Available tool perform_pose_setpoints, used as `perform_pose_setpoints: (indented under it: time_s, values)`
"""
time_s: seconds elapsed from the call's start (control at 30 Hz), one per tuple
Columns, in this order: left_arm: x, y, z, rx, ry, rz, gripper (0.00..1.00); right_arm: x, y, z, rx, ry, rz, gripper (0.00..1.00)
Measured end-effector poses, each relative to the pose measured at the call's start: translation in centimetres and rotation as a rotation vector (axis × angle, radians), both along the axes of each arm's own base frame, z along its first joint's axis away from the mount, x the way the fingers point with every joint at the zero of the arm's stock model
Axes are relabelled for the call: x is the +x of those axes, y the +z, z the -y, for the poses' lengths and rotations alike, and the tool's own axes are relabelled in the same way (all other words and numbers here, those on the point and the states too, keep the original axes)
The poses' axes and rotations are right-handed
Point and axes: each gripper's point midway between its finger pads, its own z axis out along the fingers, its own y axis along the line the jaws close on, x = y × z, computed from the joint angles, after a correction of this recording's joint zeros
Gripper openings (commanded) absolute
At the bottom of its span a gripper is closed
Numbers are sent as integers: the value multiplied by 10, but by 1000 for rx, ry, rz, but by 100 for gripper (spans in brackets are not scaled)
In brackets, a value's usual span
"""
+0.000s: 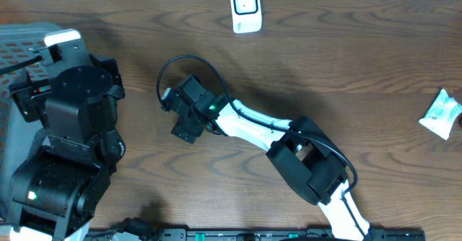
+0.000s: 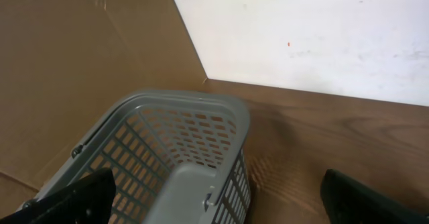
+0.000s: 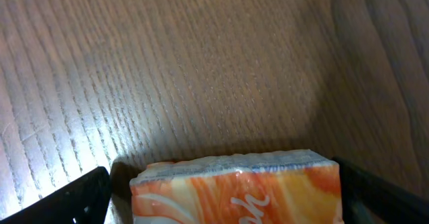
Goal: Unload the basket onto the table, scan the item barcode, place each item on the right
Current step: 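Lift the tissue pack up to the white scanner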
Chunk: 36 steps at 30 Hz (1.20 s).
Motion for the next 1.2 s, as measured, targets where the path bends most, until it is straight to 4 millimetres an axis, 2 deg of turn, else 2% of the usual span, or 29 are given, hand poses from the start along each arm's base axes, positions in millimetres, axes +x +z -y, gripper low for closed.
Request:
perform_pose_setpoints:
  time_s: [0.07, 0.13, 0.23, 0.47, 0.57, 0.63, 0.7, 0.8, 0.9, 1.07, 1.2]
  values:
    - [0, 0, 0, 0, 0, 0, 98, 0, 0, 1, -6, -5, -5, 93]
    - [0, 0, 0, 0, 0, 0, 98, -1, -1, 3, -15, -8, -13, 82]
    - [0, 0, 0, 0, 0, 0, 98, -3, -1, 7, -40, -18, -28, 72]
    - [0, 0, 0, 0, 0, 0, 98, 2, 1, 27, -158, -58, -78, 72]
    - [0, 0, 0, 0, 0, 0, 98, 8, 5, 40, -207, -114, -121, 68]
    - [0, 0, 0, 0, 0, 0, 98, 11, 14, 48, -223, -177, -162, 64]
    - [0, 0, 0, 0, 0, 0, 98, 14, 25, 57, -236, -243, -204, 63]
    - [0, 0, 0, 0, 0, 0, 98, 18, 44, 81, -269, -364, -279, 58]
    - [0, 0, 0, 0, 0, 0, 98, 22, 55, 106, -295, -477, -354, 57]
    - [0, 0, 0, 0, 0, 0, 98, 16, 59, 140, -309, -591, -521, 50]
    - [0, 0, 0, 0, 0, 0, 98, 9, 61, 165, -322, -669, -644, 50]
